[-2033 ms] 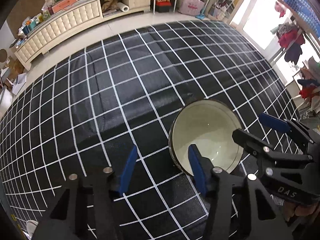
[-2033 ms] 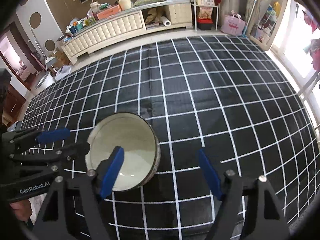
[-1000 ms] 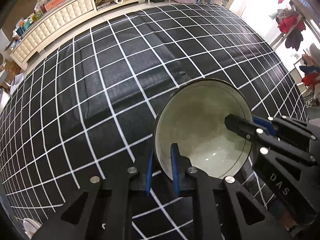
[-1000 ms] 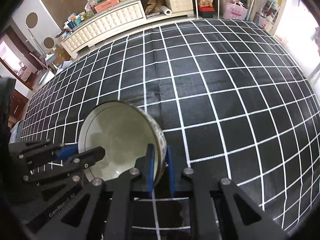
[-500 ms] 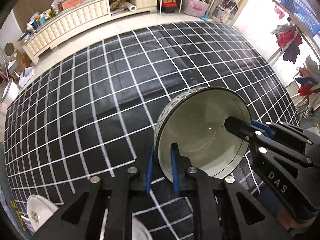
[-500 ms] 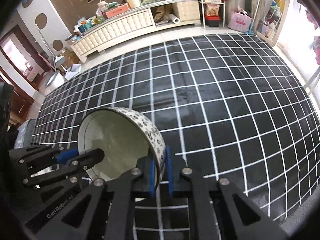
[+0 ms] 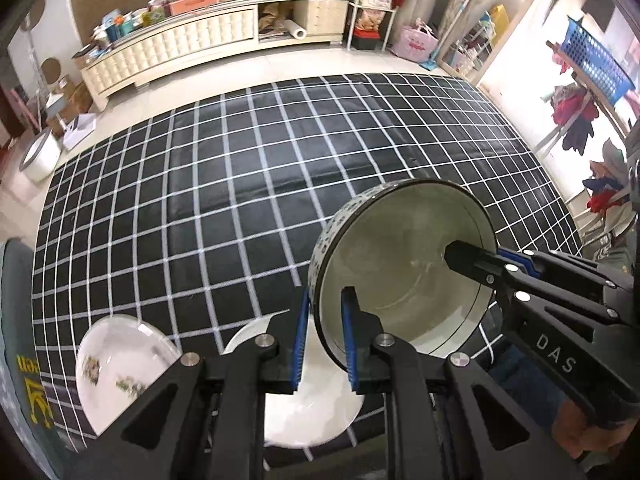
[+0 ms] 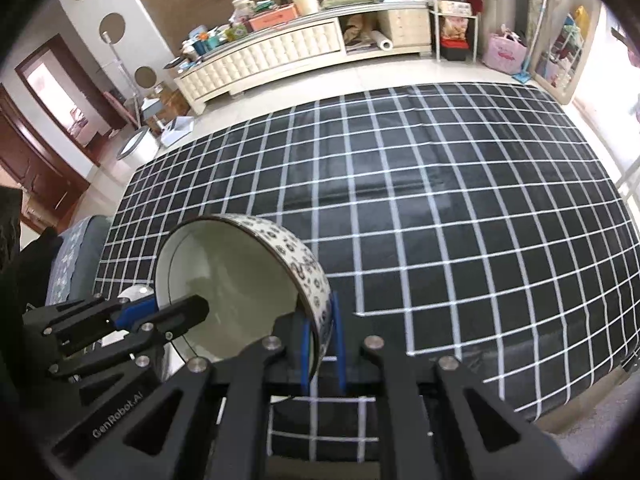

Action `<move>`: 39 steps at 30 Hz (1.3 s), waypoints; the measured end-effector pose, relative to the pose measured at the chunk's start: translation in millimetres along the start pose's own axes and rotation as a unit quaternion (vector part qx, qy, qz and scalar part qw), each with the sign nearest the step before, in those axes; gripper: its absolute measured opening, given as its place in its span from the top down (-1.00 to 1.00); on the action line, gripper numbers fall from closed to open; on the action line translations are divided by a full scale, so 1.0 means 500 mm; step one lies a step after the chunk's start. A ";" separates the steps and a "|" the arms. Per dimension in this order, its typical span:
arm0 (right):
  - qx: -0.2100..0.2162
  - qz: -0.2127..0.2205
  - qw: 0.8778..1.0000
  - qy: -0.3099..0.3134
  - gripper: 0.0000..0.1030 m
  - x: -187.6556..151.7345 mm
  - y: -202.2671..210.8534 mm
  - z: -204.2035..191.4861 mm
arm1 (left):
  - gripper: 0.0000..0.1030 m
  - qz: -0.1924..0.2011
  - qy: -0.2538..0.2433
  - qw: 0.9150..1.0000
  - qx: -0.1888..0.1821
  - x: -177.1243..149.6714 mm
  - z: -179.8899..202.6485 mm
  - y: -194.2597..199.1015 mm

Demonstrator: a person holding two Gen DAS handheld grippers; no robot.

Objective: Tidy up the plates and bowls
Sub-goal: 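Lift the floral-patterned bowl and tilt it toward the bowl stack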

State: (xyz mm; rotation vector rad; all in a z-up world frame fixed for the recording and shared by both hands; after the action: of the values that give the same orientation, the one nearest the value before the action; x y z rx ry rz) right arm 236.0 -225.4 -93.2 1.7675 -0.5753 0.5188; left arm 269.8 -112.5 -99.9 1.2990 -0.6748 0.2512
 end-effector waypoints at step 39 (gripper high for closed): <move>0.004 -0.121 0.992 -0.031 0.72 -0.129 -0.095 -0.112 | 0.72 -0.032 0.065 0.997 -0.003 -0.162 -0.137 0.002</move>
State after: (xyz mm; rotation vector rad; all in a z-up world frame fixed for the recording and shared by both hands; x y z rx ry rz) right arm 212.0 -152.7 -154.2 1.8362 -0.3940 0.2997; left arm 227.7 -32.1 -154.5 1.2854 -0.5214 0.2784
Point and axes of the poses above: each gripper's, at about its wrist camera, not at the fingertips, and y roughly against the way its jaws point, z to its right, x to its top, the point moved 3 cm from there along -y, roughly the way its jaws point, and after that the axes turned 11 degrees about z, right-handed, at the moved point
